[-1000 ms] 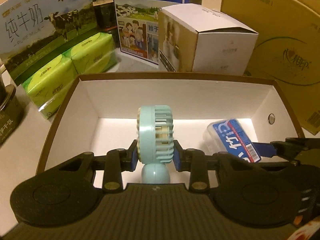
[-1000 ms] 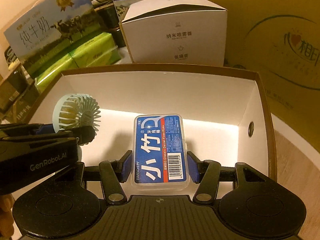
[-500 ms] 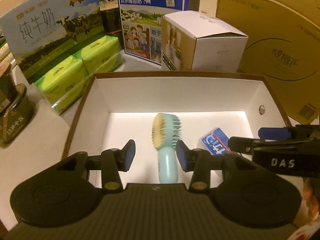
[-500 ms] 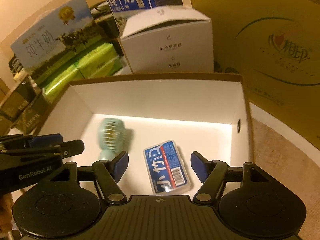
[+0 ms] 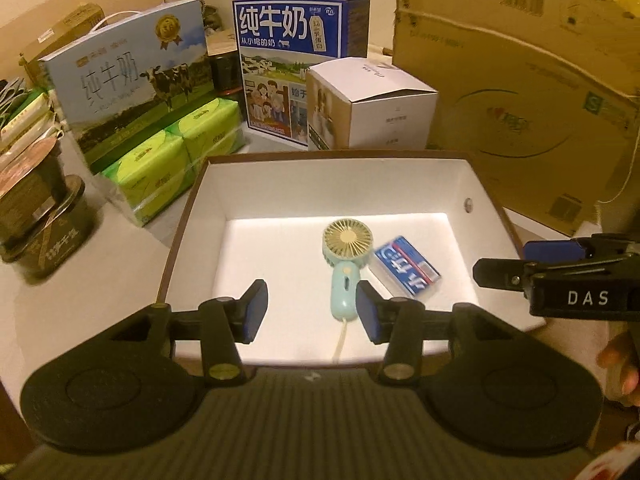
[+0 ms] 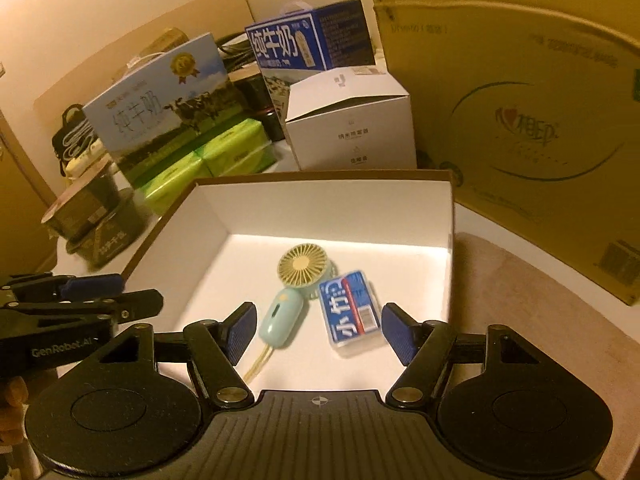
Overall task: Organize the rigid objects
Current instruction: 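Withdraw both tools from the box back toward the remaining items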
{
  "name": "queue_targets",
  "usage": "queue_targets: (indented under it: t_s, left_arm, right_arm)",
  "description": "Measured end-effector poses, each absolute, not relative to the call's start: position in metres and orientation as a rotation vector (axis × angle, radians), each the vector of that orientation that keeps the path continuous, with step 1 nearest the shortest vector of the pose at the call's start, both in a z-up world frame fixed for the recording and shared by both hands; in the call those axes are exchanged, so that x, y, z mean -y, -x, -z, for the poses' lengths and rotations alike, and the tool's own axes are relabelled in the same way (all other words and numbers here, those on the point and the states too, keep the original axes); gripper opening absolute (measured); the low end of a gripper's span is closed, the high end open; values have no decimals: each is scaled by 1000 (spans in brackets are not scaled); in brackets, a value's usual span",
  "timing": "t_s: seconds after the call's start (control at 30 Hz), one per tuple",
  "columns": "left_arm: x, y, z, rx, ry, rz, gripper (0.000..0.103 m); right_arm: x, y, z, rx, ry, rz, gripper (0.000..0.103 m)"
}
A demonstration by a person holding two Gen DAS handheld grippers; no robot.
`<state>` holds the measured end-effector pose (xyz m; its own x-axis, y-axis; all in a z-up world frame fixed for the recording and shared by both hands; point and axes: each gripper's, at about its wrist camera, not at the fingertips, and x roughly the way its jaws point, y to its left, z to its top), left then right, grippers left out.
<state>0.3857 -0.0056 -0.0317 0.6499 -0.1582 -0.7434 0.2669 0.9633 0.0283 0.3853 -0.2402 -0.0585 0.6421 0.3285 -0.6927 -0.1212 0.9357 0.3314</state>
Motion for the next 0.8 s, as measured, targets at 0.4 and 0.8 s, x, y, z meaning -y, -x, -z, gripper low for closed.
queue_targets:
  t_s: [0.4, 0.8]
  left_arm:
    - [-15, -296, 15, -795, -113, 213, 49]
    - [-26, -224, 21, -798, -136, 182, 53]
  right_arm:
    - [249, -306, 43, -810, -286, -276, 70]
    - [249, -237, 49, -843, -279, -298, 70]
